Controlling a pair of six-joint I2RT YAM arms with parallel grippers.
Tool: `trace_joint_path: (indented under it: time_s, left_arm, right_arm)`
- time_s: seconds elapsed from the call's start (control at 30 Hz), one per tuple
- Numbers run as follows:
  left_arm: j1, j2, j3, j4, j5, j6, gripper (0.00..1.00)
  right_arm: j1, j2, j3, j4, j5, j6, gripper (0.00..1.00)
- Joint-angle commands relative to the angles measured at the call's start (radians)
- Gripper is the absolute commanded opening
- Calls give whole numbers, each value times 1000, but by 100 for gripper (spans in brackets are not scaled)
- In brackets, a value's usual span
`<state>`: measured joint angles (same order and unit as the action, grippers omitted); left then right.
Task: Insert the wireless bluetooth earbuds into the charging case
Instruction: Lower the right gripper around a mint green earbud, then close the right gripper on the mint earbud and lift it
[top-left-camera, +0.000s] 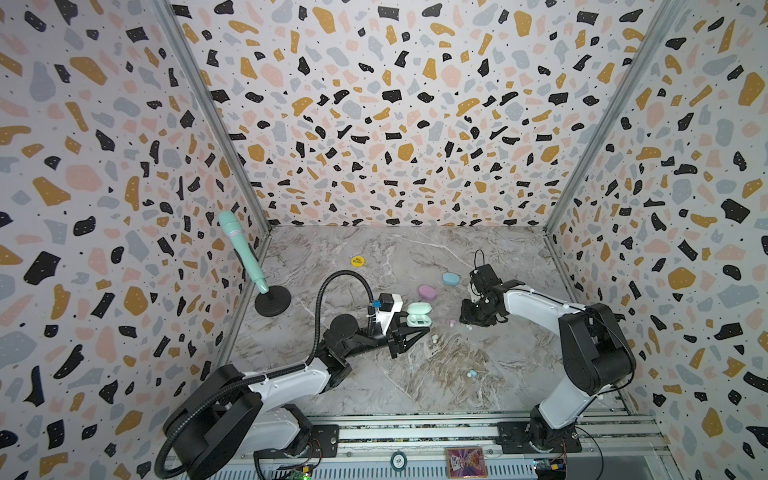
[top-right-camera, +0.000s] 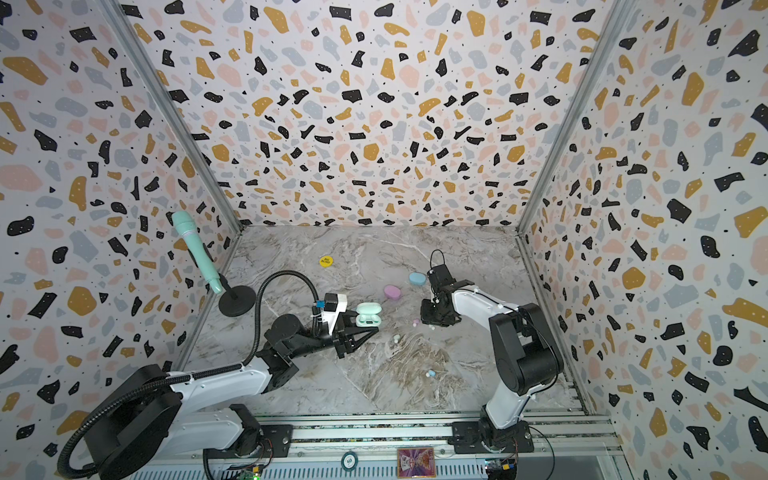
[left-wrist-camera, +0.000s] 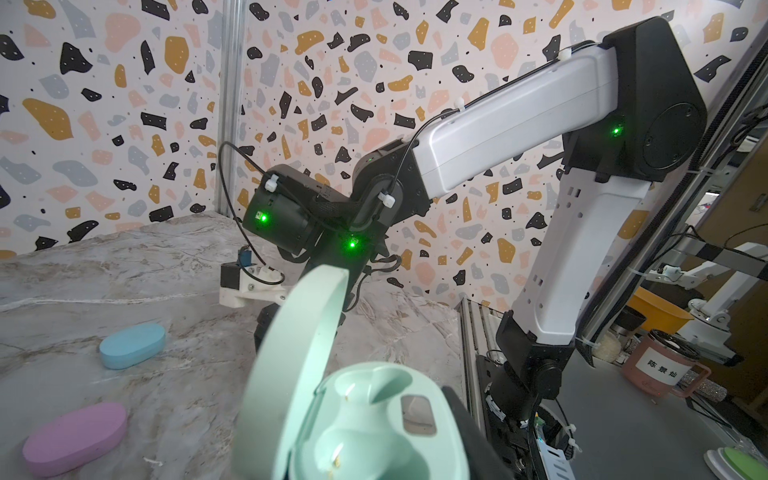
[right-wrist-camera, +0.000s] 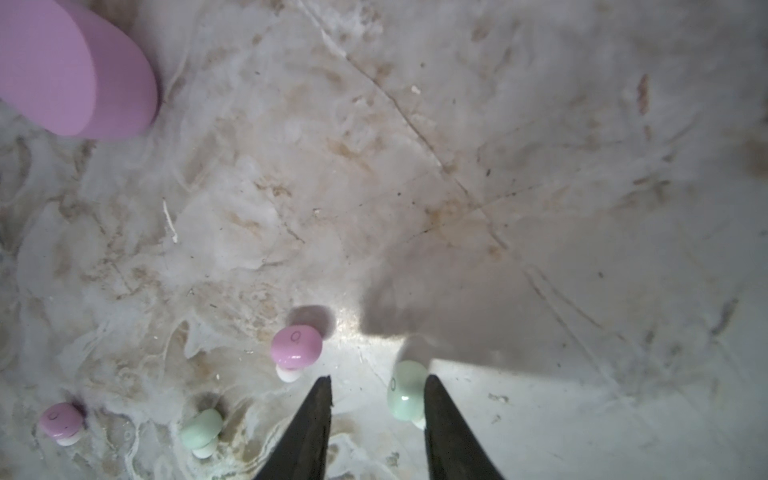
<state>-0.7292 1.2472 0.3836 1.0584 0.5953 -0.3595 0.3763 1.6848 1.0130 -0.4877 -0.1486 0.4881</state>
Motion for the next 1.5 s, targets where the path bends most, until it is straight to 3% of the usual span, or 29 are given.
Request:
trace_joint_path:
  time_s: [0.0,0.57,0.97,1.47]
  left_arm:
    - [5,-23,-10,43,3,11,13]
    - [9,-29,-14,43,0,11,13]
    - [9,-35,-14,34,-1,14,13]
    - [9,-25,21,33,11,14,13]
  right_arm:
    - [1,12,36,-54,49,-6,37]
    - [17,63,47,-53,58,-2,27]
    - [18,70,36,-65,72,-16,13]
    - [10,-146,21,-80,-79,-11,9]
